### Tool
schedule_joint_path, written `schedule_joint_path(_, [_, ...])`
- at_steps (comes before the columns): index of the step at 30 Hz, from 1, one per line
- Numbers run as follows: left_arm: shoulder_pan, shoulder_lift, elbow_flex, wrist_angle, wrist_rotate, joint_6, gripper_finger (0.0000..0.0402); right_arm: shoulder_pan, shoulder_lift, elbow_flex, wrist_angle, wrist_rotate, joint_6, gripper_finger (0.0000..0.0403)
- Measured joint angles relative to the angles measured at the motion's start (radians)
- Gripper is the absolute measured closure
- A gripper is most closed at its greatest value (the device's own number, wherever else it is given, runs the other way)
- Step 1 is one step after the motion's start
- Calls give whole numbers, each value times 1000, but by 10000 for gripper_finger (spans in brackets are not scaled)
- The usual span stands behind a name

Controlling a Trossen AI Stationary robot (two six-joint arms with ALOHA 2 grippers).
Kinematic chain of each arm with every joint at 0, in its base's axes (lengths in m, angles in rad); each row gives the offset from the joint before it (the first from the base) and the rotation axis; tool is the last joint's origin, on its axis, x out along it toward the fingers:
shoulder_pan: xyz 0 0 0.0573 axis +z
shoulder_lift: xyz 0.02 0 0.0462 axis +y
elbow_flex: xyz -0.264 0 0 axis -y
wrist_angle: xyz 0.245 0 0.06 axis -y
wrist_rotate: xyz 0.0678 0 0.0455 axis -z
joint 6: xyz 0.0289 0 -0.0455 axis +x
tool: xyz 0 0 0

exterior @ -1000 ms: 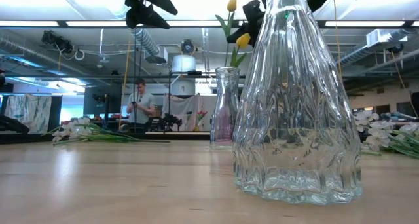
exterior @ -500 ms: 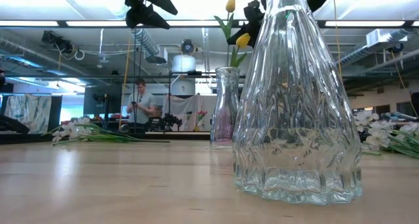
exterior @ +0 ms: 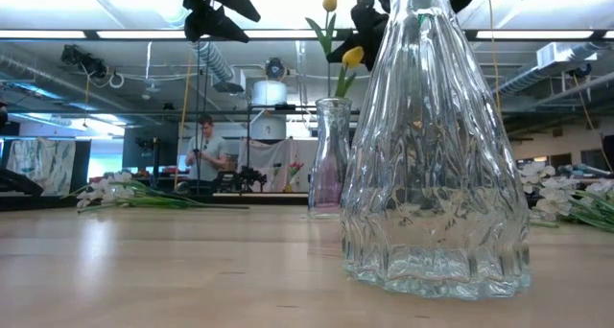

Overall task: Sort flowers into vase by color
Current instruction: Put the yellow flower into the pink transparent vase

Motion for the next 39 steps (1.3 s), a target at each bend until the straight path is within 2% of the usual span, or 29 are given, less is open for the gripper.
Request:
schedule_joint_path(21, [0,0,0,0,0,0,127,1,0,0,-20,18,-1,395])
schedule_joint_path(32, [0,0,0,0,0,29,127,12,0,0,-19,17,-1,367])
schedule_joint_path(39, [0,0,0,0,0,30,127,19,0,0,-19,15,2,364])
